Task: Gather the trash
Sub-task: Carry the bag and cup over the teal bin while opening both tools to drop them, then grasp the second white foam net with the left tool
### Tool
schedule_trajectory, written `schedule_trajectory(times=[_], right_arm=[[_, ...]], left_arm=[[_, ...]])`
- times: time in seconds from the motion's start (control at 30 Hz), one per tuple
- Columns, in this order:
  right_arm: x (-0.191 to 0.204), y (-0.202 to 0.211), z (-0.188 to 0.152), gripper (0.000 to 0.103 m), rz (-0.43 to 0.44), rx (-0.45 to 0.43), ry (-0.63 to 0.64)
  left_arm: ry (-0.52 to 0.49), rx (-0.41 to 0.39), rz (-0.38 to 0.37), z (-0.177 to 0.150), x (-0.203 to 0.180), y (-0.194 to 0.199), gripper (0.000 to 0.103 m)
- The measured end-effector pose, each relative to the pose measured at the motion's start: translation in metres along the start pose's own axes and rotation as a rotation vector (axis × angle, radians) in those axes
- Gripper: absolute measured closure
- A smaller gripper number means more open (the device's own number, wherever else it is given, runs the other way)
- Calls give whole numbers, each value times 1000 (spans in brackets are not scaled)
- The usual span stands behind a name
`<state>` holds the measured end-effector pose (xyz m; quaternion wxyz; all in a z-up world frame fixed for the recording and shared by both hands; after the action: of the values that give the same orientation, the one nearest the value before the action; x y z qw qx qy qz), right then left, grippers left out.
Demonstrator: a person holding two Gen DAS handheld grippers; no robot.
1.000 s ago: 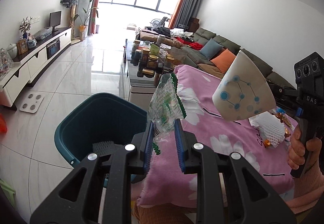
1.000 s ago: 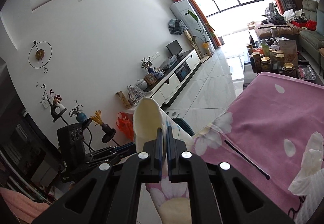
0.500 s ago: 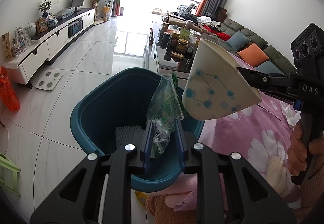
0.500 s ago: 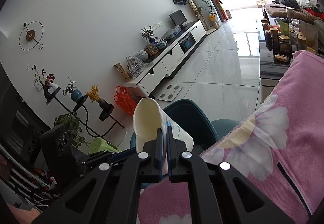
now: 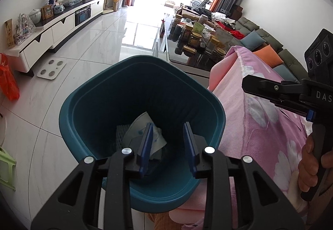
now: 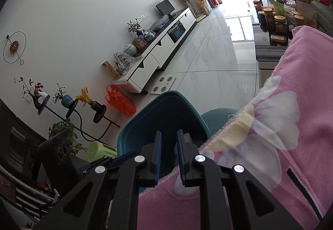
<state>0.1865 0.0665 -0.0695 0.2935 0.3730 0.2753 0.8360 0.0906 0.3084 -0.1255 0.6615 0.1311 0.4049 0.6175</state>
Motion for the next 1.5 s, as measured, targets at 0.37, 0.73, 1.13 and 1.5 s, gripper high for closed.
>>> schedule_trajectory(times=[0.37, 0.73, 1.13, 1.5], right_arm=[[-7, 78, -20, 60, 5, -129, 30], [-40, 199, -67, 47, -104, -326, 35], [-129, 295, -146, 47, -380, -445, -186], [-184, 320, -181, 47, -447, -469, -328]], left_arm=[[-63, -74, -58, -1, -32, 29, 58], [-284, -93, -320, -16, -152, 48, 34], [-488, 87, -597, -62, -295, 3, 34], [-494, 258, -628, -78, -346, -51, 35]])
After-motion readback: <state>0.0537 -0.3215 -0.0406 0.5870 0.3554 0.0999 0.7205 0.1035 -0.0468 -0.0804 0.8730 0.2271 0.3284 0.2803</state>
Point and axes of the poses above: each gripper's, at about its wrist camera, not at the fingertips, and y roughly against the way its jaws point, x to its left, z to its top, the point moved 3 cm from there along -y, roughly the way its jaws point, and after that the axes turned 7 degrees about -z, right-handed, at the moved point
